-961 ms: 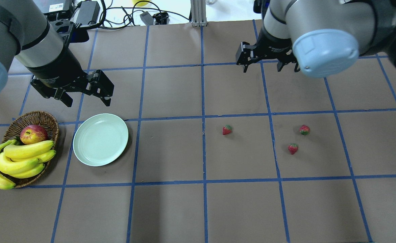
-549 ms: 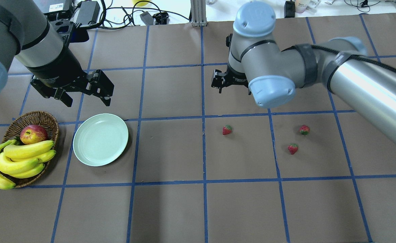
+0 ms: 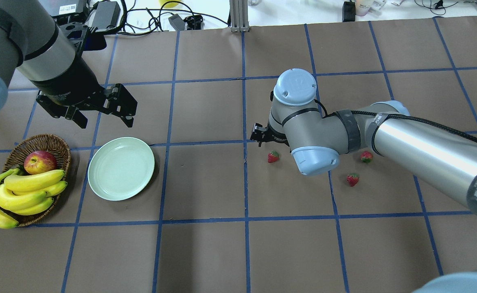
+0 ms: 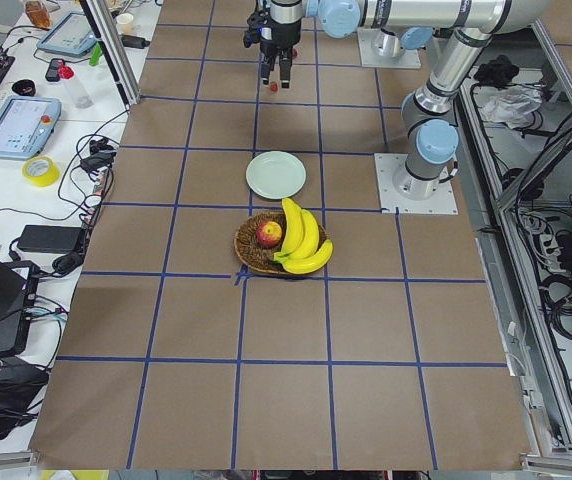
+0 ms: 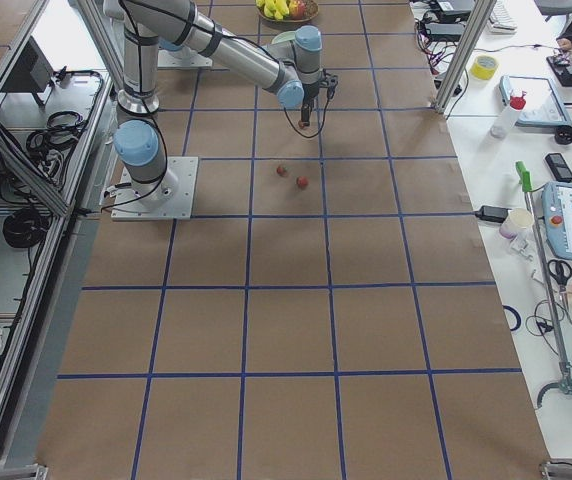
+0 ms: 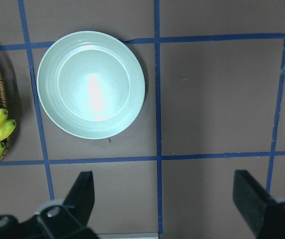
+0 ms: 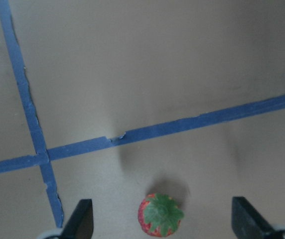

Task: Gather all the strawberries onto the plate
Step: 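Move the right gripper down to the nearest strawberry and grasp it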

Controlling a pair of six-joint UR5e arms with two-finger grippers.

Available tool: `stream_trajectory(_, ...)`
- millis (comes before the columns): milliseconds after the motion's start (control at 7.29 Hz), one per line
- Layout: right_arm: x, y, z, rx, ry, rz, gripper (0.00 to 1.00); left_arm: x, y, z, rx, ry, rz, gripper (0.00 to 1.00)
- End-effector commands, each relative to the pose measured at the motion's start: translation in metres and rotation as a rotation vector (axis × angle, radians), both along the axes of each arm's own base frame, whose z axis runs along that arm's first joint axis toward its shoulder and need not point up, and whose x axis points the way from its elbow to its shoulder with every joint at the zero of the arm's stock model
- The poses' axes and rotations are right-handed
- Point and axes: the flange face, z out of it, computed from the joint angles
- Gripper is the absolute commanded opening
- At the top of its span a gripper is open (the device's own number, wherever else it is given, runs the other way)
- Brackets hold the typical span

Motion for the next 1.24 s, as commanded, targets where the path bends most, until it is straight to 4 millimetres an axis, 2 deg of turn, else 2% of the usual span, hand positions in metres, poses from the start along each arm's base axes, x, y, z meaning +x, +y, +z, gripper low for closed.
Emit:
stream_trajectory(0, 0.005, 0.003, -0.018, 0.015, -0.013, -0.022, 0.88, 0.0, 0.001, 0.002, -0.005, 0.0, 0.002, 1.0)
stream_trajectory(137, 0.004, 0.004, -0.02, 0.017, -0.006, -0.022, 0.81, 0.0, 0.001, 0.002, -0.003, 0.002, 0.002, 1.0)
stream_trajectory(275, 0.004, 0.005, -0.02, 0.019, -0.007, -0.025, 0.46, 0.0, 0.001, 0.002, -0.003, 0.002, 0.002, 1.0)
stream_trajectory(412, 0.003, 0.007, -0.02, 0.025, -0.004, -0.03, 0.17, -0.001, 0.001, 0.001, -0.003, 0.006, 0.003, 1.0)
stream_trajectory(549, 0.004, 0.008, -0.017, 0.019, -0.004, -0.029, 0.1, 0.0, 0.001, 0.001, -0.003, 0.0, 0.005, 1.0)
stream_trajectory(686, 0.015, 0.013, -0.013, 0.012, -0.006, -0.009, 0.0, 0.001, 0.001, 0.002, -0.003, -0.001, 0.006, 1.0)
stream_trajectory(824, 0.025, 0.013, 0.003, -0.027, -0.004, 0.007, 0.0, 0.001, 0.001, 0.002, -0.005, 0.0, 0.006, 1.0)
stream_trajectory(961, 0.054, 0.015, 0.034, -0.078, -0.041, 0.013, 0.0, 0.001, 0.001, 0.002, -0.005, -0.003, 0.008, 1.0)
stream_trajectory(1098, 0.102, 0.027, 0.053, -0.1, -0.074, -0.012, 0.0, 0.001, 0.001, 0.002, -0.003, -0.003, 0.009, 1.0)
